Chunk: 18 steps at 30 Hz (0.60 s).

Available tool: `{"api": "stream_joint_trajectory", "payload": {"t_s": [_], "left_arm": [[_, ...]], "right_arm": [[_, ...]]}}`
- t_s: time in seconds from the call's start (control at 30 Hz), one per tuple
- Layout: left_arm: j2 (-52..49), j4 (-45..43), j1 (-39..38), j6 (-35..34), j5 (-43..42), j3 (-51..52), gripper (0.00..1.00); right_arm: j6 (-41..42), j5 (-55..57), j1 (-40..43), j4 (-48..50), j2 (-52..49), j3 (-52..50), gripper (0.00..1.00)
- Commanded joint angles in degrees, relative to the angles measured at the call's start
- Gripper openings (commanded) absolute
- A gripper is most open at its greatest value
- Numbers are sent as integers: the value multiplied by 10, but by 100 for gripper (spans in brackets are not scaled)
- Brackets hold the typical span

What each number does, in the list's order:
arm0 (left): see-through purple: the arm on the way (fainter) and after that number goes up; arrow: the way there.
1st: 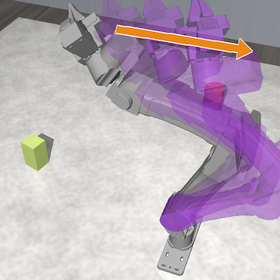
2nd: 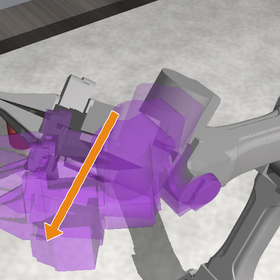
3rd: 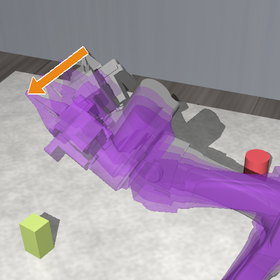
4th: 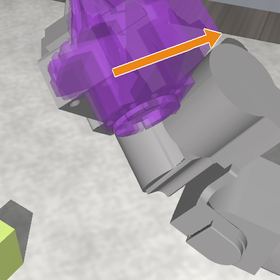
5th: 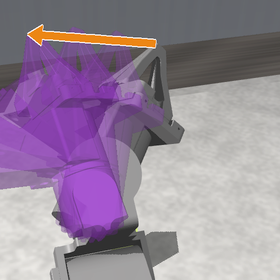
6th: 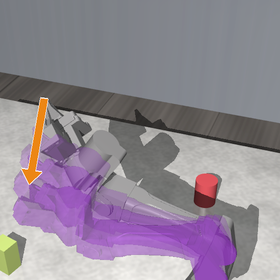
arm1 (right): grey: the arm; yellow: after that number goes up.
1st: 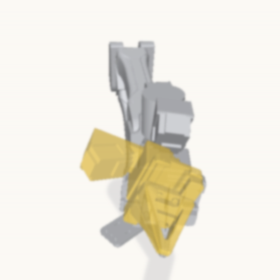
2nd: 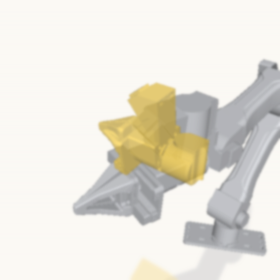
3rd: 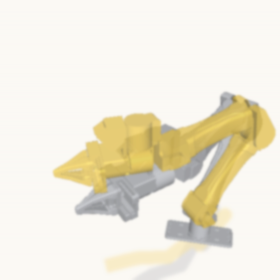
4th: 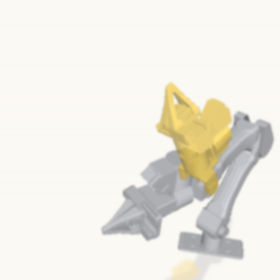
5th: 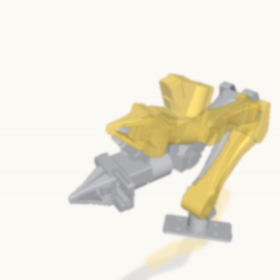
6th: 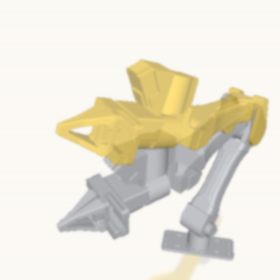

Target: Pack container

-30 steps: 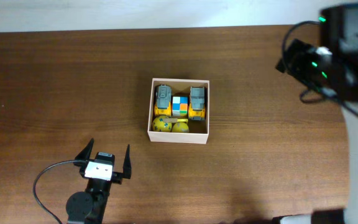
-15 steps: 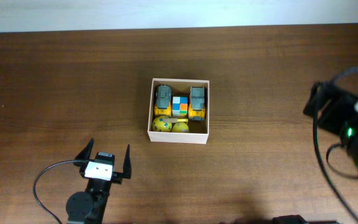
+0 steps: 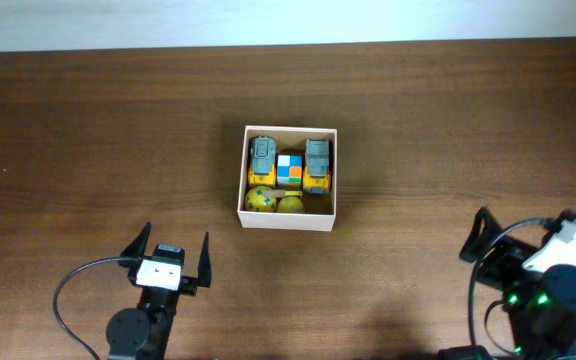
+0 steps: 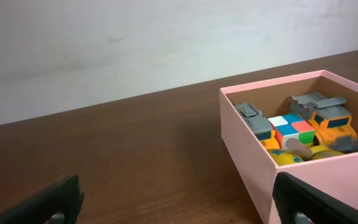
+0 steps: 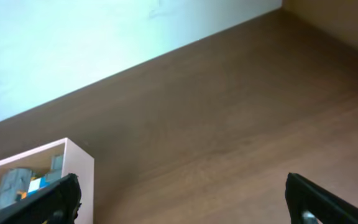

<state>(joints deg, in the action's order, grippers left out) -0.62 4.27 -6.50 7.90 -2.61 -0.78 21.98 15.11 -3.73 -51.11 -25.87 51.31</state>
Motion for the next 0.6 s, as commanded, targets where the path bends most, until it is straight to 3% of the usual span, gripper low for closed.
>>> {"api": "stream_joint_trajectory", "payload": {"t_s": [0.0,0.27,0.57], "left_arm": [[3,1,3,8,-4,3,99],[3,1,3,8,-4,3,99],[3,1,3,8,-4,3,99]], "right_arm": [[-17,-17,4,35,61,-87,99],[-139,-126,4,157,186,-266,99],[-147,-130,5,299,254,-389,99]]}}
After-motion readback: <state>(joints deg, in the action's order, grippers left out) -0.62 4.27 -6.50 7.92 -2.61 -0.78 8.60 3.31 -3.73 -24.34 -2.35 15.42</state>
